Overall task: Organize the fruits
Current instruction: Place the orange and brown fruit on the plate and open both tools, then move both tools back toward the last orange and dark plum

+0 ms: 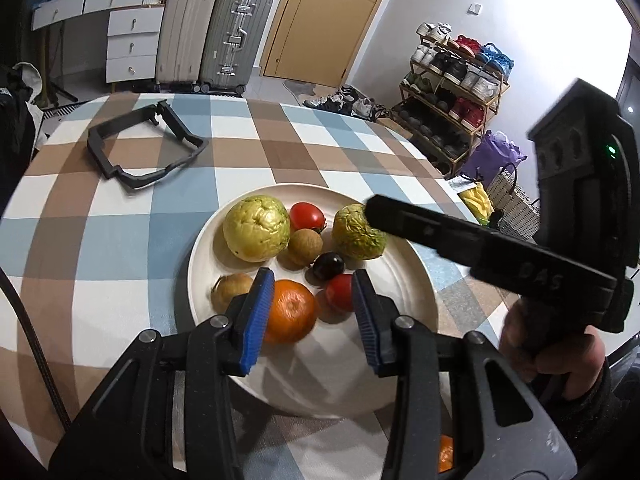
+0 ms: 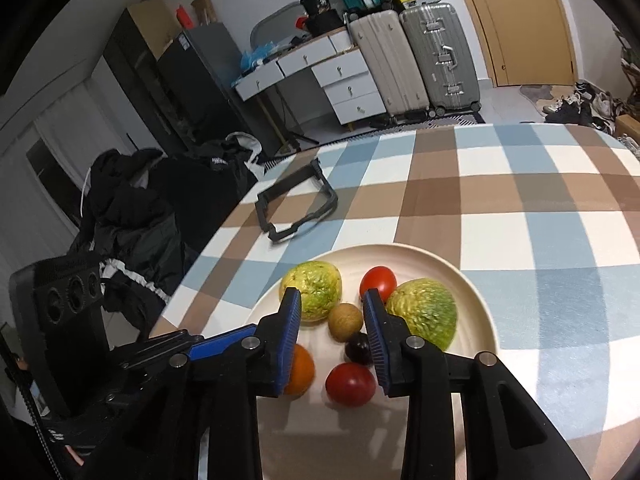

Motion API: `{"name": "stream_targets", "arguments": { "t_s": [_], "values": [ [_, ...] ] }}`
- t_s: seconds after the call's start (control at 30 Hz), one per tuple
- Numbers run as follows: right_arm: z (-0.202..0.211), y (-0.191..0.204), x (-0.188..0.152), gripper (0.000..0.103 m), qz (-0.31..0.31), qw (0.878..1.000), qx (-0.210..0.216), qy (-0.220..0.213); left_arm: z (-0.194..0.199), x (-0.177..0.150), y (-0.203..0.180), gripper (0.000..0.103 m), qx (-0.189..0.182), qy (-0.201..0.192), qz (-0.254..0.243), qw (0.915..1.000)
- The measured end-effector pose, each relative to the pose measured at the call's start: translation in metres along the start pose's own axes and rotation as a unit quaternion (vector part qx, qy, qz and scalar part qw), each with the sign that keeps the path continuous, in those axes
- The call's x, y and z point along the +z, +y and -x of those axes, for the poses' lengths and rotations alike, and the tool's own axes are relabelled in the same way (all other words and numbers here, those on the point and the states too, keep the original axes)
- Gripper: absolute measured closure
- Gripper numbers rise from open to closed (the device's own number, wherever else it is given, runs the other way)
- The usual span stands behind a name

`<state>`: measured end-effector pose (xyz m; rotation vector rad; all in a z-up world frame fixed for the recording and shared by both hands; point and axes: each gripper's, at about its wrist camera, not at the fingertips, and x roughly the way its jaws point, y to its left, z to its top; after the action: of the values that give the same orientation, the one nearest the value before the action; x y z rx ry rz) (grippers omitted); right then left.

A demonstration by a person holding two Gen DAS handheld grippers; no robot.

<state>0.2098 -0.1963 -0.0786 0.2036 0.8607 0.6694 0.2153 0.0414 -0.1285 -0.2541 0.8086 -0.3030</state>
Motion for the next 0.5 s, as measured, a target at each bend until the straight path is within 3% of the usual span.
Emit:
{"name": "stream_targets", "arguments": {
  "t_s": [0.03, 0.13, 0.33, 0.43, 0.5],
  "values": [
    [0.006, 0.001, -0.001, 0.069, 0.000, 1.000, -0.002, -0.005, 0.004, -0.001, -0.002, 0.067, 0.003, -0.001, -0.003, 1.0000],
    [0.030, 0.002, -0.006, 0.054, 0.002, 1.000, -0.012, -0.028, 0.017, -0.004, -0.011, 0.066, 0.010, -0.007, -0.008, 0.9999],
    [0.081, 0.005, -0.023, 0.049, -0.003, 0.997, -0.029, -0.065, 0.049, -0.017, -0.032, 0.051, 0.029, -0.021, -0.018, 0.9992],
    [0.108, 0.009, -0.037, 0.033, 0.000, 0.996, -0.038, -0.085, 0.064, -0.025, -0.044, 0.040, 0.033, -0.027, -0.024, 0.9988],
    [0.123, 0.013, -0.047, 0.030, 0.008, 0.994, -0.046, -0.095, 0.075, -0.030, -0.052, 0.029, 0.039, -0.034, -0.028, 0.9983]
  ]
}}
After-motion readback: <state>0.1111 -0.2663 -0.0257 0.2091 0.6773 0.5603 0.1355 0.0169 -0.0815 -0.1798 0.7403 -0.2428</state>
